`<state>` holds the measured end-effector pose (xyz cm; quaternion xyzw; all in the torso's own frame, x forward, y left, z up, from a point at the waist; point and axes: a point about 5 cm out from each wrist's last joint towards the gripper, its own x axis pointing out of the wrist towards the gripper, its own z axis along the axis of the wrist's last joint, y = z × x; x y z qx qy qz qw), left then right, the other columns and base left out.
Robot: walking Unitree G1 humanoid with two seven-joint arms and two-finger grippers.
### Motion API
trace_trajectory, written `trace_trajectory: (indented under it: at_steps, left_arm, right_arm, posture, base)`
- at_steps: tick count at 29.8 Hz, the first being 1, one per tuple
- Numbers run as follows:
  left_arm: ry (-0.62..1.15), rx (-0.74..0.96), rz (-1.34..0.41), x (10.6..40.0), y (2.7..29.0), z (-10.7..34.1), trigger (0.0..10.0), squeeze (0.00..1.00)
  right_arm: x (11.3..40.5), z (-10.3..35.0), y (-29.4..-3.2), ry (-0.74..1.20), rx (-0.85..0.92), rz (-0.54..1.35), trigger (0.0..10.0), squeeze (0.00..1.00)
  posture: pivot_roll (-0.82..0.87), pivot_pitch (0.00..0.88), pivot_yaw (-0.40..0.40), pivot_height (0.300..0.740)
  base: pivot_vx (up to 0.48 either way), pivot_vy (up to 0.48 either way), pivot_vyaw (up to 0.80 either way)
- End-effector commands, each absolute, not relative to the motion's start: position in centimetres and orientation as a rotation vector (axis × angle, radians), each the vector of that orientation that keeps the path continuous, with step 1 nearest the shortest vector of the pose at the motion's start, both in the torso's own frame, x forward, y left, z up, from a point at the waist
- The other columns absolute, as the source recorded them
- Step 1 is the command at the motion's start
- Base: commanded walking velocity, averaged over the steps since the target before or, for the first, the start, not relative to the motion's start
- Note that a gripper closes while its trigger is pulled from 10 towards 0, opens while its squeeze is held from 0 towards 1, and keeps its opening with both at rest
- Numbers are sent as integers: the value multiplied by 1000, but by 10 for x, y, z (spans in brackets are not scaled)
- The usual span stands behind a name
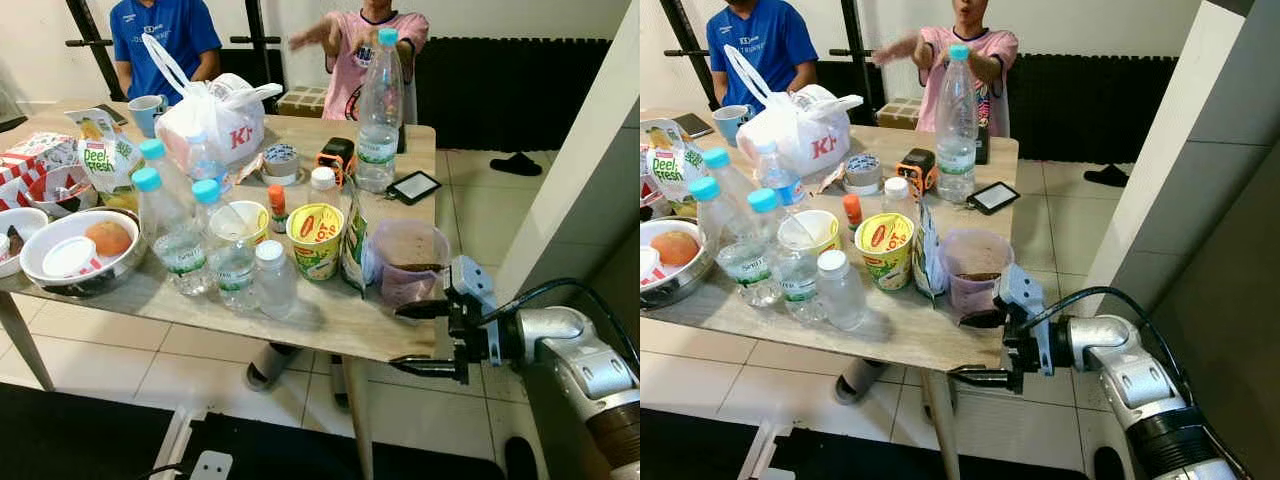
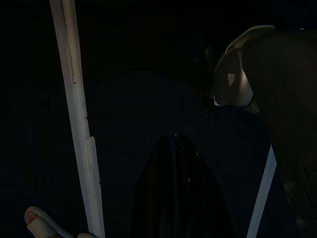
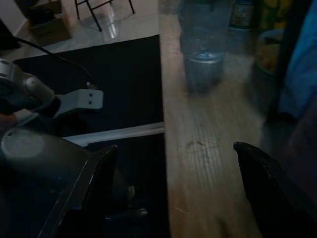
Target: Restocking fridge
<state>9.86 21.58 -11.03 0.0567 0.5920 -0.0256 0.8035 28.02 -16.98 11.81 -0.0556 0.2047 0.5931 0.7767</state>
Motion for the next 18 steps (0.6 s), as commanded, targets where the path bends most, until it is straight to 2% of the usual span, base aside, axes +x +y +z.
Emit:
trace_trajectory:
  at_steps: [1, 4, 11, 18]
  left_arm:
    - [1277, 114, -56, 96, 212, -112, 10000, 0]
    - [1277, 114, -57, 95, 212, -112, 10000, 0]
    - [1278, 112, -58, 96, 212, -112, 10000, 0]
    - [1277, 112, -58, 96, 212, -112, 10000, 0]
  right_arm:
    - [285, 123, -175, 416, -141, 1253, 10000, 0]
    - [287, 126, -175, 390, -128, 1253, 10000, 0]
    - [278, 149, -163, 227, -2, 1385, 10000, 0]
    - [278, 165, -165, 121, 66, 1401, 10000, 0]
  posture:
    - [-27, 0, 14, 740]
    - [-27, 0, 14, 740]
    - [-28, 0, 11, 740]
    - [-31, 0, 12, 740]
  base:
    - [0, 0, 0]
    - [0, 0, 0]
    - [0, 0, 0]
    - [0, 0, 0]
